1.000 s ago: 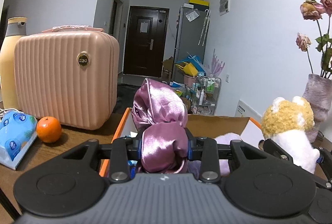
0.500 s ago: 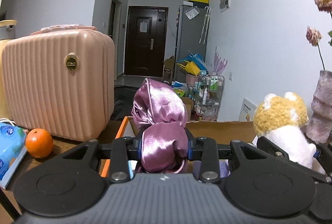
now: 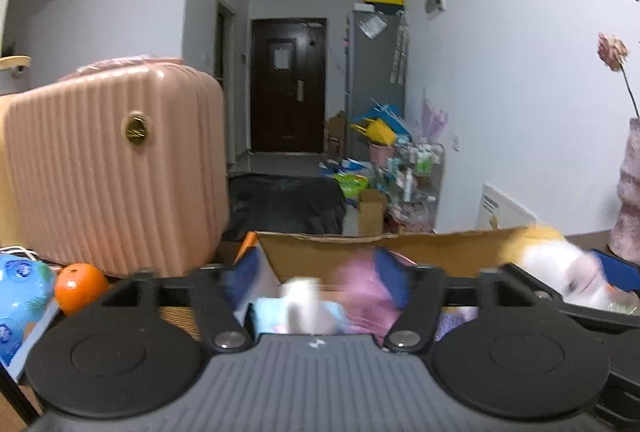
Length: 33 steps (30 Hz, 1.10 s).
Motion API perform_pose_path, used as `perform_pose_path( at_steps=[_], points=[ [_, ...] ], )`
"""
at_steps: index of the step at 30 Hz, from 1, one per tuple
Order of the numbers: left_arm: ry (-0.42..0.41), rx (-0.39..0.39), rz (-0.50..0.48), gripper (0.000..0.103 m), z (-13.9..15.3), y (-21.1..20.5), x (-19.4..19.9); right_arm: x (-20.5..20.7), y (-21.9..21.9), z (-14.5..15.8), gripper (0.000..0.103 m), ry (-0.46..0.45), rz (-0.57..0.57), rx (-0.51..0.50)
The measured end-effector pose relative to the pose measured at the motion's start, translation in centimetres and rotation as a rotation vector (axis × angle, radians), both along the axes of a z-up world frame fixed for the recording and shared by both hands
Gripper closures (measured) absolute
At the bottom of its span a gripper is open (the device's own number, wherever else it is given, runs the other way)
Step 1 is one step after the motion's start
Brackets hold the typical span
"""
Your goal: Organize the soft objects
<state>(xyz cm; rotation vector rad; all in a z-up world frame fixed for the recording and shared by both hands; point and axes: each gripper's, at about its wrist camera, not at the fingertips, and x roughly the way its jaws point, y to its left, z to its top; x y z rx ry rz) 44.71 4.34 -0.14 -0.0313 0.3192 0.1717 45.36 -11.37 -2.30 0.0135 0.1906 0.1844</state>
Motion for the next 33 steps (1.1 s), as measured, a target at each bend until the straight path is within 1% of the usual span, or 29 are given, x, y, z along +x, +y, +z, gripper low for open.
perform_pose_path(
  at_steps=[1,2,3,6,13,16,24,33],
  points=[
    [-0.008,0.001,0.011,0.003,0.1,0.0,-0.2,-0.1,-0.1,-0.1,0.009,0.0,-0.001,-0.001],
    [-0.017,0.001,0.028,0.0,0.1,0.1,-0.4,-0.1,-0.2,-0.1,0.003,0.0,-0.003,-0.001],
    [-0.03,0.0,0.047,0.0,0.2,0.2,-0.5,-0.3,-0.2,-0.1,0.0,-0.004,-0.006,0.0],
    [-0.067,-0.002,0.097,0.0,0.4,0.4,-1.2,-0.9,-0.4,0.0,0.0,-0.03,-0.007,0.005],
    [-0.076,-0.013,0.13,0.0,1.0,1.2,-2.2,-2.3,-0.9,0.2,0.0,-0.057,-0.019,0.009],
    [-0.079,-0.027,0.131,0.0,1.2,1.5,-3.1,-3.5,-0.9,0.2,0.0,-0.069,-0.025,0.009],
    [-0.077,-0.027,0.108,0.0,1.8,1.7,-6.4,-8.0,-1.0,0.7,0.0,-0.123,-0.036,-0.021],
    [-0.097,0.013,0.079,0.0,2.2,1.2,-12.6,-14.6,-1.9,1.3,0.0,-0.172,-0.032,-0.047]
  ],
)
